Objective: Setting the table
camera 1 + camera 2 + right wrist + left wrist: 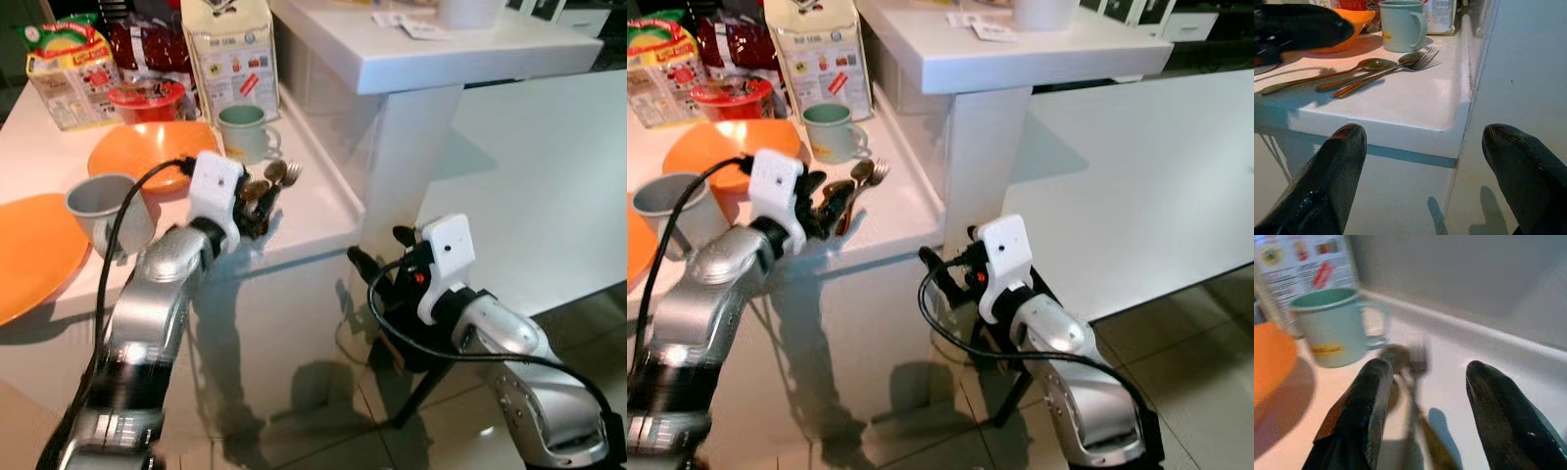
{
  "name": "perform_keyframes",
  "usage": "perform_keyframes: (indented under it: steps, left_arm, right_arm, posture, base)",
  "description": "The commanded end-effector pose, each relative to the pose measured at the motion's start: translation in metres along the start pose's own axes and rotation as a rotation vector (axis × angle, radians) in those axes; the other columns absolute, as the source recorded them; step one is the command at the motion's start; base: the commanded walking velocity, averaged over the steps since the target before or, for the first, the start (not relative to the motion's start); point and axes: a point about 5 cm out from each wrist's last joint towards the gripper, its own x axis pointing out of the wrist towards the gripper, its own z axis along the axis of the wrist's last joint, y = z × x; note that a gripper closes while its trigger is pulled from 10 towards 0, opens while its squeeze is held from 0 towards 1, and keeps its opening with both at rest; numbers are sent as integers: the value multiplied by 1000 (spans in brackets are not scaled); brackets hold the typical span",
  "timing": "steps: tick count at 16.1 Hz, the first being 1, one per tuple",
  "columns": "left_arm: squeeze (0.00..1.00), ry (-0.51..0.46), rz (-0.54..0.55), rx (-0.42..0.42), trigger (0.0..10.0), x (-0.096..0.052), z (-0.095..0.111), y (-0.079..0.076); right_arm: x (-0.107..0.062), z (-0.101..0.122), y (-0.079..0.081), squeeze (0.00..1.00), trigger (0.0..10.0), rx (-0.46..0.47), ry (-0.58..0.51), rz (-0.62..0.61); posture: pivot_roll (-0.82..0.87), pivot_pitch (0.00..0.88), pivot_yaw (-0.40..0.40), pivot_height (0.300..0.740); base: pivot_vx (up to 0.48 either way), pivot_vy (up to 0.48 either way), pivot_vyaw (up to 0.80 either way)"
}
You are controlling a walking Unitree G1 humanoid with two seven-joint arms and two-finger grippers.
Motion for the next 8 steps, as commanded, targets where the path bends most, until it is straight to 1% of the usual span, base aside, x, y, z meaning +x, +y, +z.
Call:
perform_keyframes:
  steps: [1,2,3,4,5,7,8]
  left_arm:
    - [1000,10,41,-14,10000,3,2,7]
    - [1000,46,42,-50,10000,13,2,11]
    - [1000,64,32,-69,10000,17,1,12]
    - [0,83,15,-93,10000,21,-1,14]
    - [0,100,-13,-130,10000,25,-4,15]
    - [0,128,-47,-128,10000,31,-9,18]
    - [0,135,-41,-111,10000,32,-10,20]
  right_arm:
    - [-1,6,1,0,10000,-10,-13,18]
    - [0,6,1,0,10000,-15,-11,26]
    - [0,7,1,0,10000,-17,-10,29]
    - [0,7,0,0,10000,-21,-8,33]
    - [0,7,0,0,10000,-25,-6,37]
    - [0,7,-1,0,10000,-30,-1,41]
    - [0,7,-1,0,10000,-31,-1,41]
  posture:
    - [-23,0,-20,740]
    - [-29,0,-24,740]
    - [-29,0,-24,740]
    - [-35,0,-24,740]
    - [-37,0,-24,740]
    - [-43,0,-25,740]
    - [-43,0,-25,740]
  base:
    - [0,0,0]
    - [0,0,0]
    - [0,0,0]
    - [0,0,0]
    - [0,0,0]
    - [0,0,0]
    - [0,0,0]
